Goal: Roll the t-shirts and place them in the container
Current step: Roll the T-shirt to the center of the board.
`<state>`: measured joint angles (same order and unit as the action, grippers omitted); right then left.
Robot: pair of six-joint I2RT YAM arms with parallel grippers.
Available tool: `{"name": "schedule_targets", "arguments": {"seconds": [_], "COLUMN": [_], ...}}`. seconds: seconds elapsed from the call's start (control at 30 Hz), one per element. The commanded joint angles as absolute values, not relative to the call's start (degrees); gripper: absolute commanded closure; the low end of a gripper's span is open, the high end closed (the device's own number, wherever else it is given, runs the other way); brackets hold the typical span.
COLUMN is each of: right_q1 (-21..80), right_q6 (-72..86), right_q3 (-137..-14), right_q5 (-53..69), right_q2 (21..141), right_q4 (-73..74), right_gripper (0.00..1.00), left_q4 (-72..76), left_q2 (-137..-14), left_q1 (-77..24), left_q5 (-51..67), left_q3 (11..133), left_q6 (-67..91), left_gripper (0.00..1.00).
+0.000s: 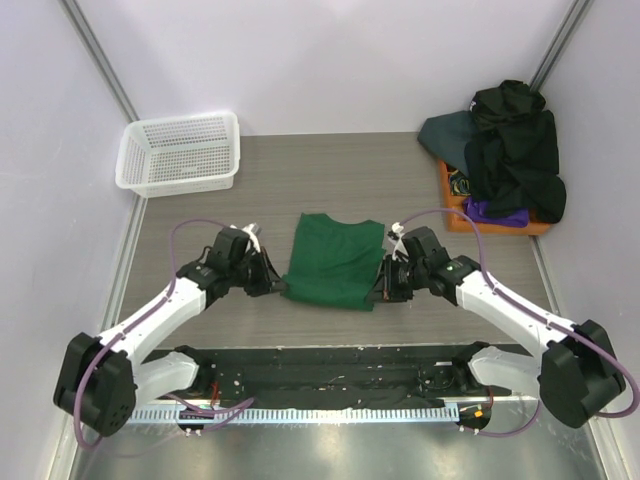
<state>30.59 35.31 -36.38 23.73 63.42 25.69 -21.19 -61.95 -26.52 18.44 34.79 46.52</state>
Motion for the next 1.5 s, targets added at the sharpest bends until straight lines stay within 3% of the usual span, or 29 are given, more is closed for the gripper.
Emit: {"name": "schedule_targets", "arguments": {"seconds": [0.0,0.5,0.9,1.13,1.47], "right_q1": [28.39,21.44,23.73,33.38,35.95], "right_q6": [33.40,29.09,33.21,42.34,48.69], "right_q3": [-42.09,-46.14,-42.46,-36.22,-26.98], "right_q5": [22.32,25.83,28.12,25.58,23.20], "right_q2": [66.26,76.12,68.83,63.03,57.65], "right_q4": [25.84,24.70,24.61,19.88,15.38], "right_gripper": [0.99,0.99,0.99,0.99,0.99], "left_q4": [-21.97,-17.76,-19.42,-22.85,-22.77], "left_q2": [-65.12,-86.74,-75.68,-67.87,-65.83], "left_q1": [-24.96,-22.85,-22.94,-22.85,-22.94], "left_q5": [18.19,22.50,21.01,20.66,19.51], "left_q3": [41.21,55.28,46.51,41.14,36.21], "left_q6": [44.47,43.77,43.50,43.86,45.00], "left_gripper": [0.96,0.96,0.96,0.96,0.96]}}
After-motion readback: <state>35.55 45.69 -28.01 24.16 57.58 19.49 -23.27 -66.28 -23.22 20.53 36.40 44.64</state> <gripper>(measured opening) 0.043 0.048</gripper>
